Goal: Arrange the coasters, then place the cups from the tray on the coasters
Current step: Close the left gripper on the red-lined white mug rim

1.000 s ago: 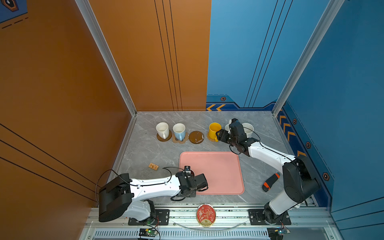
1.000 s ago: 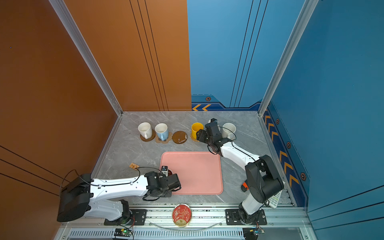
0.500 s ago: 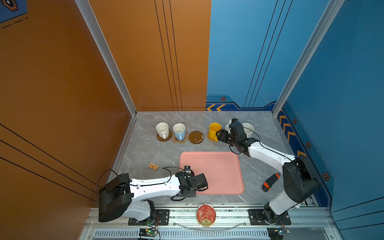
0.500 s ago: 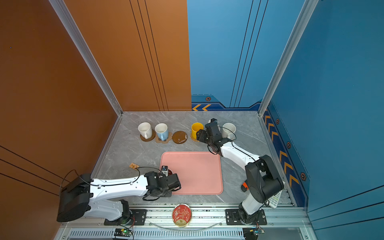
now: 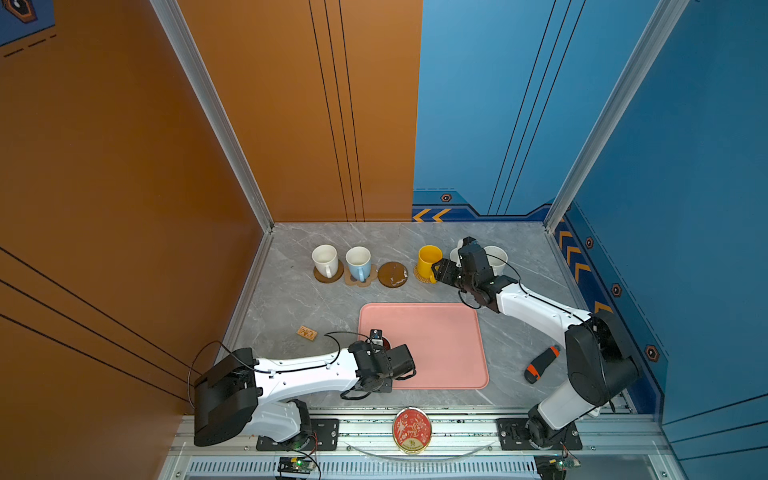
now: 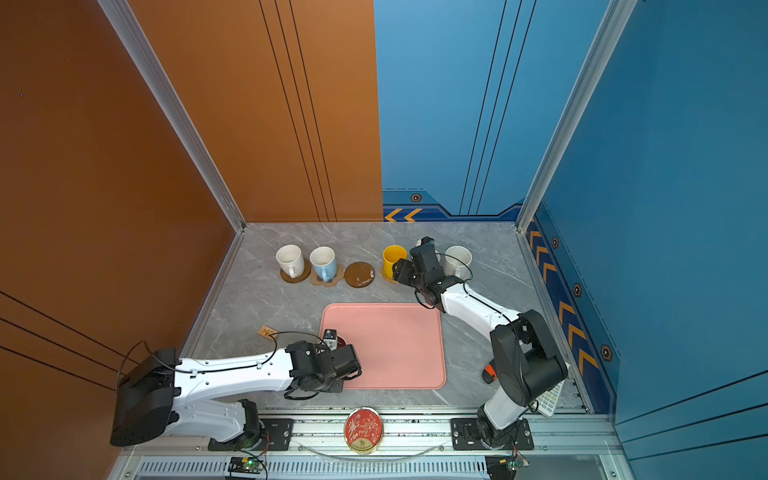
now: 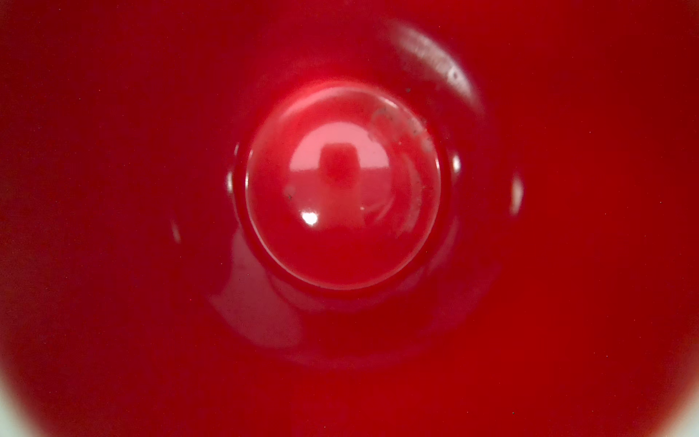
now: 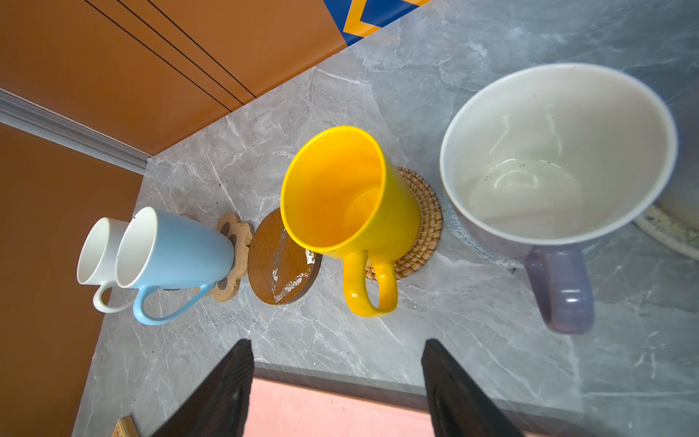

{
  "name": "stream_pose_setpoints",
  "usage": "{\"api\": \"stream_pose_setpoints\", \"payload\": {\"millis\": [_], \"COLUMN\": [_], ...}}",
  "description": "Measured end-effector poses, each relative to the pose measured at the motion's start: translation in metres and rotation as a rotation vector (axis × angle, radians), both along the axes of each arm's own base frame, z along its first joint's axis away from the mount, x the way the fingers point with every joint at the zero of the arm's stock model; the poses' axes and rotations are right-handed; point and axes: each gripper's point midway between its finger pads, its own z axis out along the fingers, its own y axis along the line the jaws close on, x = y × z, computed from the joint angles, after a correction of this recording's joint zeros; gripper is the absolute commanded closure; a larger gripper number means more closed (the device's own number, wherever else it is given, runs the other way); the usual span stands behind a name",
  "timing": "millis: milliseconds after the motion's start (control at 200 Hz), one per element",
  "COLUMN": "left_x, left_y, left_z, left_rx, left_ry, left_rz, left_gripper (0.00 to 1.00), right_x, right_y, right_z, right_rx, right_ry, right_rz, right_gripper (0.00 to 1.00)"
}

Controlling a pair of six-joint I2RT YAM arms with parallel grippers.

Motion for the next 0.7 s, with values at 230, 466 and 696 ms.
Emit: {"api": "stream_pose_setpoints", "payload": {"millis": [230, 466, 696], "left_x": [0.003, 0.009, 0.017], "left_y": [-0.006, -0.006, -0.009], "left_z": [0.004, 0.007, 0.01], "left_rx": [-0.01, -0.008, -0.006], "left_ry": [-0.007, -0.014, -0.028], "left_rz": [-0.015, -0.02, -0.033], "left_gripper": [1.0, 1.0, 1.0], "right_x": [0.0, 0.0, 0.0], "right_y": [0.0, 0.0, 0.0], "right_z": [0.0, 0.0, 0.0], "right_rx": [0.0, 0.0, -0.001], "right_ry": [0.0, 0.0, 0.0], "right_rz": [0.0, 0.0, 0.001], "right_gripper": [0.31, 0.31, 0.31]}}
